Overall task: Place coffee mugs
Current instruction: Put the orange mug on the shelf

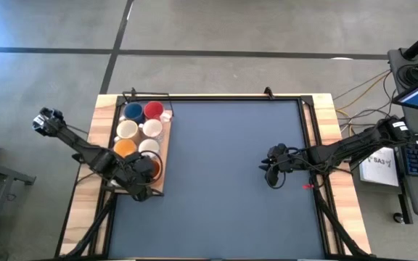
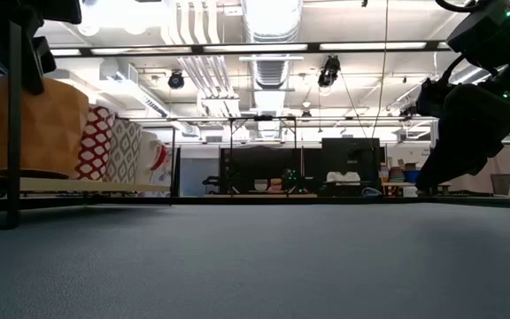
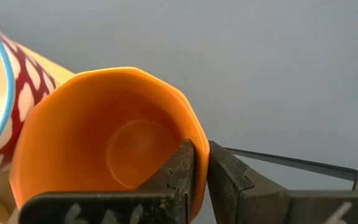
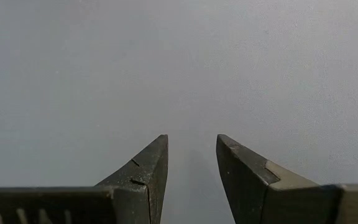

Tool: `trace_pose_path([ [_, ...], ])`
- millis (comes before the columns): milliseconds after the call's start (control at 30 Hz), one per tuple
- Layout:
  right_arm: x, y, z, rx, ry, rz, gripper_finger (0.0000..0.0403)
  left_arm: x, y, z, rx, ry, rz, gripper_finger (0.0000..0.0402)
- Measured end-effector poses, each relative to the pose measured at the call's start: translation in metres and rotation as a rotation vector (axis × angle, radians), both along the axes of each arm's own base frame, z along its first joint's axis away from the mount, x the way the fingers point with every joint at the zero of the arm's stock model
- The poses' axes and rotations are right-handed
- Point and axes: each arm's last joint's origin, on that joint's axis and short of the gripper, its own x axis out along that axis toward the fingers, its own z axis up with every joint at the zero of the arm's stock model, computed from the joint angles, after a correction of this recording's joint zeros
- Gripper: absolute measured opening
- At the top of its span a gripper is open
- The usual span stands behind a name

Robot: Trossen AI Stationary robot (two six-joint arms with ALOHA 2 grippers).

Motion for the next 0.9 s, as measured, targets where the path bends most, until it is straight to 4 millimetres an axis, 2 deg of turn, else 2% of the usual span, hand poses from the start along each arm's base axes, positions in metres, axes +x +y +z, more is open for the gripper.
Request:
trace_pose_path([
  [433, 0.0, 0.0001, 0.0, 0.0, 0.0, 0.0, 0.0125, -0.0041, -0.0054, 0.0021, -0.077, 0.04, 0.02, 0.002],
  [633, 0.0, 0.0, 0.0, 0.0, 0.0, 0.0, 0.0125, -0.0046, -0.0083, 0.0017, -0.141, 0.079, -0.008, 0.0037],
  [900, 0.0, 0.0001, 0.0, 0.0, 0.0, 0.001, 0.0125, -0.0049, -0.008, 0.0013, -0.133, 0.082, -0.021, 0.007],
])
